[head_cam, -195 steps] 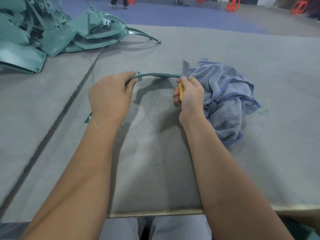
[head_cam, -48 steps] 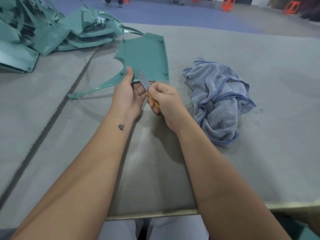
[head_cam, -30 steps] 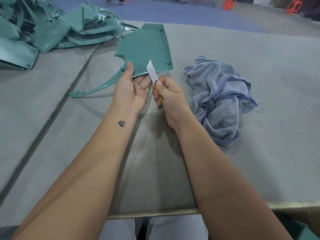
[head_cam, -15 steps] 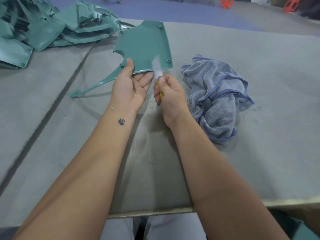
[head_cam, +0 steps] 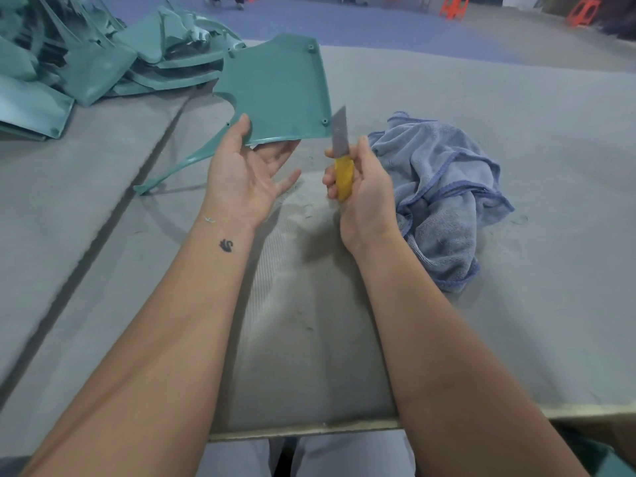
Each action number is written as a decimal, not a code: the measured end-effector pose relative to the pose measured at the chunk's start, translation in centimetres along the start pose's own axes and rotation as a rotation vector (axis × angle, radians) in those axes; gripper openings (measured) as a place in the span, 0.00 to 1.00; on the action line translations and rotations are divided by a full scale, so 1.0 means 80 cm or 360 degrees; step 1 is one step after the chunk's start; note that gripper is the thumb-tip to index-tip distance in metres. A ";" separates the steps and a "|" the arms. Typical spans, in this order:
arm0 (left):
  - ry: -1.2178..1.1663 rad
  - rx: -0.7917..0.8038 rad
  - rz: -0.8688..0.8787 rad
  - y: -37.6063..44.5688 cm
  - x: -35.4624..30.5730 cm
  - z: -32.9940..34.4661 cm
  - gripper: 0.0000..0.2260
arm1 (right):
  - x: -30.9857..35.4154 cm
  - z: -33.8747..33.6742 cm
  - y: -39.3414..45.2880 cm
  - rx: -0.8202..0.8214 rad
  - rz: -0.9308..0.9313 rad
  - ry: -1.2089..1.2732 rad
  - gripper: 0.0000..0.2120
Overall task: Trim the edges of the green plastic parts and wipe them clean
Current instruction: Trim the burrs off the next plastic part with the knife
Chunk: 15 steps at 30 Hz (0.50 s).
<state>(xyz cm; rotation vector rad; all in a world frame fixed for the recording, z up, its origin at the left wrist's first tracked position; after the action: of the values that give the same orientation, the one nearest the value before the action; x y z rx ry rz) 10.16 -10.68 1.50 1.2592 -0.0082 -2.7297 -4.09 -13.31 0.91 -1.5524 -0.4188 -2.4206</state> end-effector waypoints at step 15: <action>-0.0331 -0.0038 0.0125 0.001 0.004 0.006 0.11 | 0.006 0.006 -0.003 -0.0081 -0.0126 -0.0304 0.10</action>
<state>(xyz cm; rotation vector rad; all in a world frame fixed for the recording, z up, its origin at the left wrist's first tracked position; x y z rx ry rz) 9.61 -10.83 1.56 0.9430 -0.0450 -2.7695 -3.99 -12.93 1.48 -1.8302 -0.4657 -2.3661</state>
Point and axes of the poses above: each hand's wrist, its own y-axis towards the middle knuckle, its own z-axis out of the palm, x = y × z, the point moved 9 cm from there along y, towards the middle knuckle, and after that the axes turned 11 degrees about x, right-handed, at the moved point
